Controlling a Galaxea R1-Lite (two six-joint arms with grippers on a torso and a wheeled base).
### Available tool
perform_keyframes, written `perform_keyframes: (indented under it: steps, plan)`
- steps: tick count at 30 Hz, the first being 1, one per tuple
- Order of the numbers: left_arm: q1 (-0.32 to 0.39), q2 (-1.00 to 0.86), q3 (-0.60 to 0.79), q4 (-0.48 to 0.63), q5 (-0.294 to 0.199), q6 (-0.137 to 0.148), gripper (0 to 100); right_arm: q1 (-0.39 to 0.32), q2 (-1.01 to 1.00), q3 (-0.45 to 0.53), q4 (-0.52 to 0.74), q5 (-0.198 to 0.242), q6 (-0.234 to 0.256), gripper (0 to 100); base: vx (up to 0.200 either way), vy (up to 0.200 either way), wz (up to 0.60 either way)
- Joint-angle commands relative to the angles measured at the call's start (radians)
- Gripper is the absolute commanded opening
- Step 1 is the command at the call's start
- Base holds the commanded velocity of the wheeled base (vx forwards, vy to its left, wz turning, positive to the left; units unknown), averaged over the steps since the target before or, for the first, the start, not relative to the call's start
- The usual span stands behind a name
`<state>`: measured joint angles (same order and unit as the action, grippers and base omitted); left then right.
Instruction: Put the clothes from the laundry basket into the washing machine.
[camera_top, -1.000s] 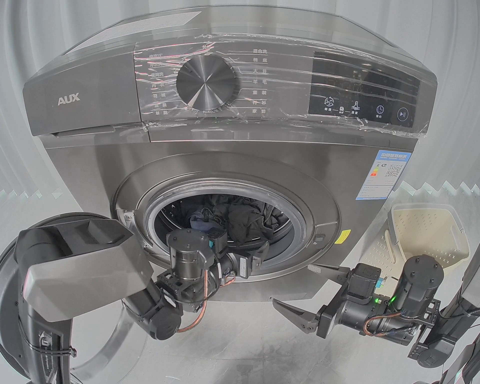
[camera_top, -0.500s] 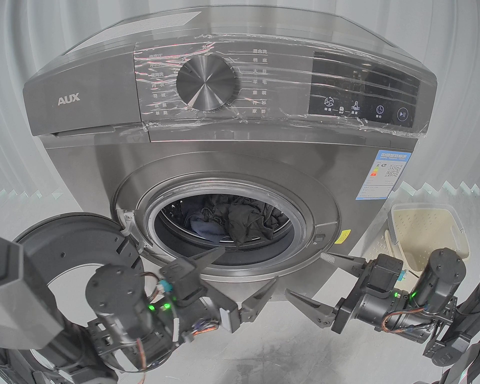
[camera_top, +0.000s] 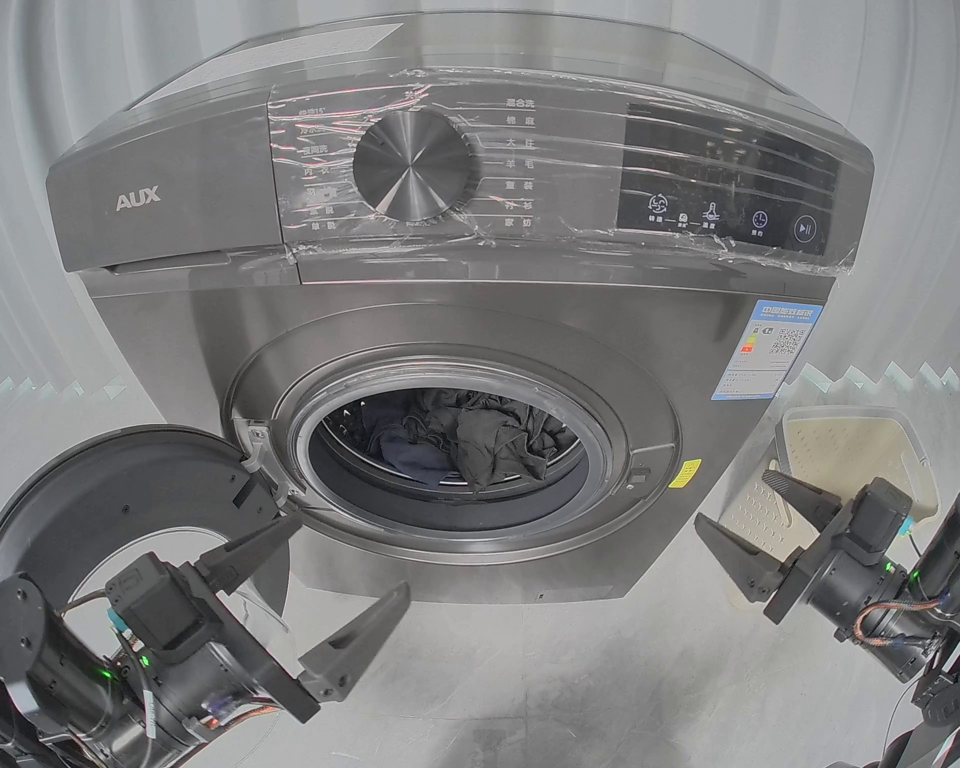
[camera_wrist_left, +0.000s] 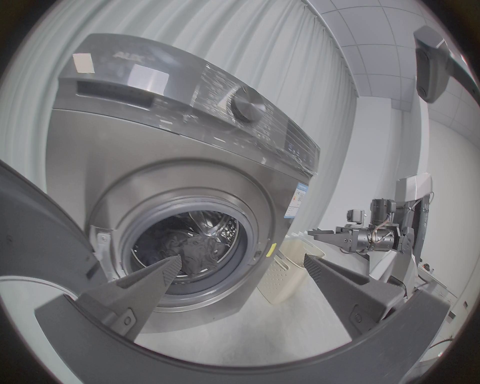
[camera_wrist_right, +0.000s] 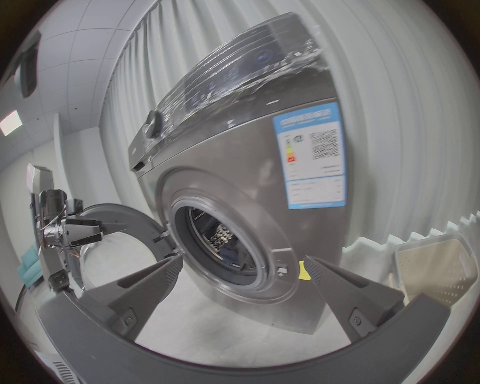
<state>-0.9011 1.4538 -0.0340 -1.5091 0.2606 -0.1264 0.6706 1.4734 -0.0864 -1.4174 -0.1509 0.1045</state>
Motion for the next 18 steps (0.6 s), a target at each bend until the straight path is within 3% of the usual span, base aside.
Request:
perform_keyframes:
  steps: [1,11,18]
  plan:
    - [0.031,-0.13,0.034,0.052,0.023,-0.001,100,-0.059,-0.104,0.028,0.009,-0.006,0.003,100,-0.2,0.0,0.0]
    - [0.111,-0.385,0.034,0.313,0.015,0.022,100,-0.137,-0.17,0.086,0.046,0.001,0.008,100,-0.2,0.0,0.0]
    - [0.182,-0.641,0.033,0.584,-0.02,0.047,100,-0.172,-0.401,0.086,0.342,-0.003,-0.005,100,-0.2,0.0,0.0]
